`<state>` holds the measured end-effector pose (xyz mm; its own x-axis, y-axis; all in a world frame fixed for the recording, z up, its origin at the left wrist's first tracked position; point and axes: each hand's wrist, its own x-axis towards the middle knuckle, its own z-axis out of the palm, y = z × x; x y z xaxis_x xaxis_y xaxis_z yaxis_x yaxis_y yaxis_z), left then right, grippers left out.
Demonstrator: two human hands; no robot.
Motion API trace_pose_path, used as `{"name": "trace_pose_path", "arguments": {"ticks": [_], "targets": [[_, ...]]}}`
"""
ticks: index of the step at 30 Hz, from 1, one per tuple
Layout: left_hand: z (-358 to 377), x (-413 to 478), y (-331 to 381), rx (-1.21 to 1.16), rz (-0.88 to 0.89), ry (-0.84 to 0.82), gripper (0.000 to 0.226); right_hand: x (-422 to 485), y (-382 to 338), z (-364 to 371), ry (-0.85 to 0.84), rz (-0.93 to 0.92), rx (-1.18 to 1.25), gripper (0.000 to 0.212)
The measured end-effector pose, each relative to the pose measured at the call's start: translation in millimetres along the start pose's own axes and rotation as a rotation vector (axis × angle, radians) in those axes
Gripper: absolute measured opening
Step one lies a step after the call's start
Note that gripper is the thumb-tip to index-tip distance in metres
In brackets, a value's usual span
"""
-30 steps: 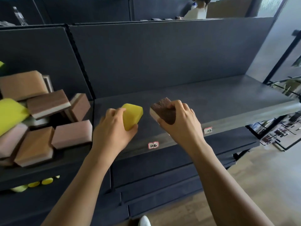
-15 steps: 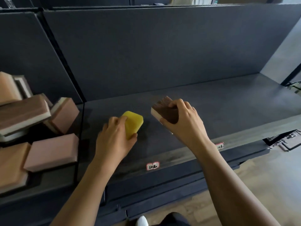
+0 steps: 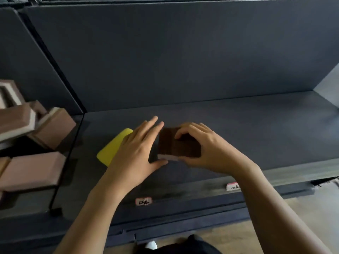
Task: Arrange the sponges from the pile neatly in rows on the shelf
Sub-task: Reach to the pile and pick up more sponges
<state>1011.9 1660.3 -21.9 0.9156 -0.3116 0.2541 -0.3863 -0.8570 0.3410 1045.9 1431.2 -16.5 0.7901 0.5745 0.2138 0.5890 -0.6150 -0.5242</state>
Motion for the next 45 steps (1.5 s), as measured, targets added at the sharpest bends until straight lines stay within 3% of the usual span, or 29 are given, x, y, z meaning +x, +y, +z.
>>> {"name": "trace_pose_path", "arguments": {"ticks": [4, 8, 15, 18, 22, 25, 31, 33, 35, 36, 38, 39, 42, 45], "targets": [[17.0, 5.1, 17.9, -0.090, -0.024, 0.008, 0.092, -5.7, 14.3, -9.1, -0.035, -0.070, -0.002, 0.053], [24.5, 10.1, 26.0, -0.103, -0.063, 0.048, 0.090, -15.4, 34.6, -16.5, -0.057, -0.025, -0.015, 0.072], [32.2, 12.6, 38.7, -0.044, -0.056, 0.050, 0.089, -23.2, 56.5, -21.5, -0.001, 0.095, 0.220, 0.055], [32.6, 12.5, 43.6, -0.009, -0.033, 0.086, 0.073, -22.2, 62.2, -21.3, 0.006, 0.096, 0.248, 0.047], [34.3, 14.1, 46.3, 0.004, -0.071, 0.115, 0.056, -23.5, 63.8, -21.1, 0.002, 0.017, 0.150, 0.069], [35.2, 13.4, 46.3, 0.008, -0.108, 0.117, 0.060, -26.8, 63.4, -18.7, -0.055, 0.047, 0.213, 0.069], [32.2, 7.2, 47.9, -0.008, -0.091, 0.080, 0.098, -25.9, 59.2, -16.6, 0.133, 0.144, 0.324, 0.043], [33.2, 6.6, 48.1, -0.011, -0.111, 0.057, 0.099, -24.3, 55.8, -17.0, 0.146, 0.170, 0.343, 0.039], [33.7, 7.7, 48.0, -0.002, -0.153, 0.061, 0.091, -23.7, 54.3, -17.6, 0.099, 0.187, 0.326, 0.051], [33.3, 8.4, 48.0, -0.004, -0.173, 0.062, 0.087, -23.7, 54.5, -17.3, 0.057, 0.166, 0.288, 0.066], [32.6, 9.3, 46.2, -0.019, -0.200, 0.056, 0.085, -24.2, 55.6, -16.5, 0.009, 0.050, 0.147, 0.096], [32.2, 9.5, 45.1, -0.029, -0.205, 0.053, 0.084, -24.5, 55.0, -15.9, 0.020, -0.017, 0.075, 0.097], [31.5, 9.8, 42.2, -0.056, -0.208, 0.046, 0.085, -23.9, 52.5, -14.7, 0.107, -0.113, -0.014, 0.070], [30.7, 9.9, 41.1, -0.046, -0.207, 0.035, 0.093, -22.8, 52.1, -13.8, 0.120, -0.101, 0.002, 0.062]]}}
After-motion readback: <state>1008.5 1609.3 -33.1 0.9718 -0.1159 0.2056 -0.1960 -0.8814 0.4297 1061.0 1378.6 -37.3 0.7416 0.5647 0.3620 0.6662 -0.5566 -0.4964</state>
